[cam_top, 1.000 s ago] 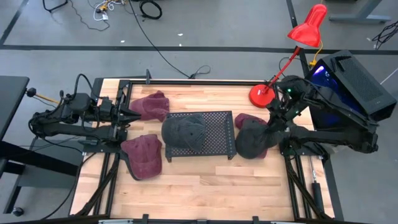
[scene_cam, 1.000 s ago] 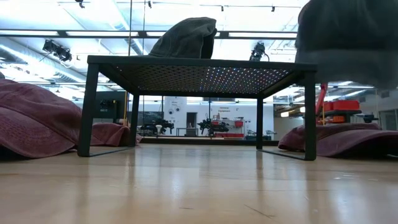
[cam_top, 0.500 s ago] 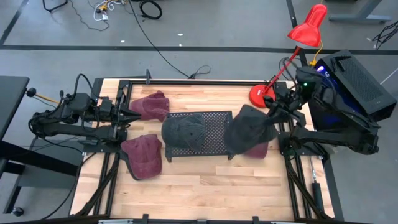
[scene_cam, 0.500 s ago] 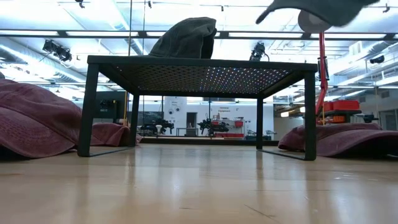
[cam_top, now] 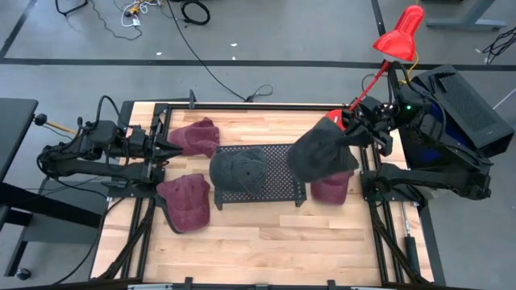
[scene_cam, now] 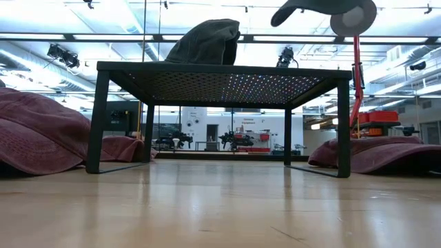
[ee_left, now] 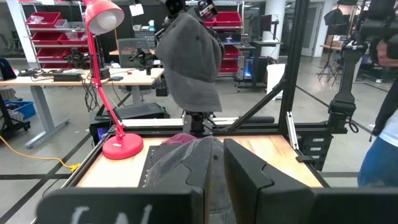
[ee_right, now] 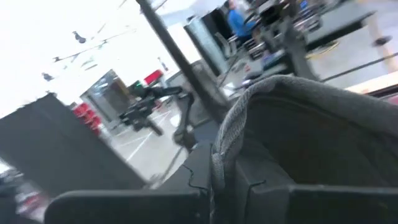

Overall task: Pick & Place hat
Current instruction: Stack the right black cap on top of the black cap on the shelf

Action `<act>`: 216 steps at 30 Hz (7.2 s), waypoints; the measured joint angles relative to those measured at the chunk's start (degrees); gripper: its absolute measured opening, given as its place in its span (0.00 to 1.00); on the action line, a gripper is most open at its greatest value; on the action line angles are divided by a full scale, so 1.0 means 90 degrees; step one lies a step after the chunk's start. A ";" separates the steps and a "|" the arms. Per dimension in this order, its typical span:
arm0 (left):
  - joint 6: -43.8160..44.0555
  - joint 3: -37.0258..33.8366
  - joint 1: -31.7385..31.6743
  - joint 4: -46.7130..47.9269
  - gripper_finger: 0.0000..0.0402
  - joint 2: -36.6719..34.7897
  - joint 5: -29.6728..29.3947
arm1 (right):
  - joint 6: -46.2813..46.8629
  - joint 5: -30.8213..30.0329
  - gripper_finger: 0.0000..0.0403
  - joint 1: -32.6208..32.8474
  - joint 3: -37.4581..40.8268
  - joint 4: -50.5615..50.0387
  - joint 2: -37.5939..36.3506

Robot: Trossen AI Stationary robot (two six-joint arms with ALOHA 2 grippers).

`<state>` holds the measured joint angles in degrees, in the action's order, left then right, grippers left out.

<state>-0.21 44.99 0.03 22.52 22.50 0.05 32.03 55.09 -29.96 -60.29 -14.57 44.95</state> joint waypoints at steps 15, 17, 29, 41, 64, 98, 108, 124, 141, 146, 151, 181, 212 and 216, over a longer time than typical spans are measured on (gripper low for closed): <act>0.0000 0.0000 -0.0002 0.0002 0.12 -0.0001 0.0001 | -0.0274 -0.2208 0.05 0.0179 0.0000 0.0676 0.0127; 0.0002 0.0000 0.0000 0.0000 0.12 0.0000 0.0002 | -0.0270 -0.2516 0.05 0.0301 0.0000 0.0673 0.0173; 0.0002 0.0000 -0.0002 0.0001 0.12 0.0000 0.0001 | -0.0884 -0.4146 0.05 0.0988 0.0000 0.0908 0.0553; 0.0001 0.0000 0.0000 0.0002 0.12 -0.0002 0.0001 | -0.0342 -0.4565 0.05 0.1409 0.0000 0.1987 0.0731; 0.0001 0.0000 0.0000 0.0001 0.12 0.0000 0.0001 | -0.0319 -0.4597 0.05 0.2003 -0.0005 0.3259 0.1394; 0.0000 0.0000 0.0000 0.0002 0.12 0.0000 0.0002 | -0.0782 -0.5906 0.05 0.3381 -0.0005 0.5673 0.2984; 0.0002 0.0000 0.0000 0.0002 0.12 0.0000 0.0000 | -0.0774 -0.5903 0.05 0.3539 -0.0005 0.6416 0.3640; 0.0002 0.0000 0.0000 0.0000 0.12 -0.0002 0.0002 | -0.0736 -0.5852 0.05 0.3539 -0.0005 0.7182 0.4496; 0.0000 0.0000 -0.0002 0.0002 0.12 -0.0001 0.0000 | -0.0782 -0.5852 0.06 0.3538 -0.0005 0.7869 0.4975; 0.0000 0.0000 -0.0002 0.0001 0.12 -0.0002 0.0000 | -0.0782 -0.5855 0.06 0.3534 -0.0005 0.7893 0.5065; 0.0002 0.0000 0.0000 0.0002 0.12 0.0000 0.0000 | -0.0764 -0.5855 0.06 0.3534 -0.0005 0.8002 0.5180; 0.0001 0.0000 -0.0002 0.0001 0.12 -0.0002 0.0002 | -0.1125 -0.5440 0.06 0.3561 -0.1282 0.6262 0.5413; 0.0000 0.0000 -0.0002 0.0002 0.12 0.0000 0.0002 | -0.2003 -0.5683 0.06 0.3461 -0.2300 0.3599 0.5406; 0.0000 0.0000 0.0000 0.0000 0.12 0.0000 0.0001 | -0.1972 -0.5682 0.06 0.3461 -0.2311 0.3990 0.5491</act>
<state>-0.21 44.99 0.03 22.52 22.50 0.07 14.28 3.95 1.19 -81.09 21.34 94.37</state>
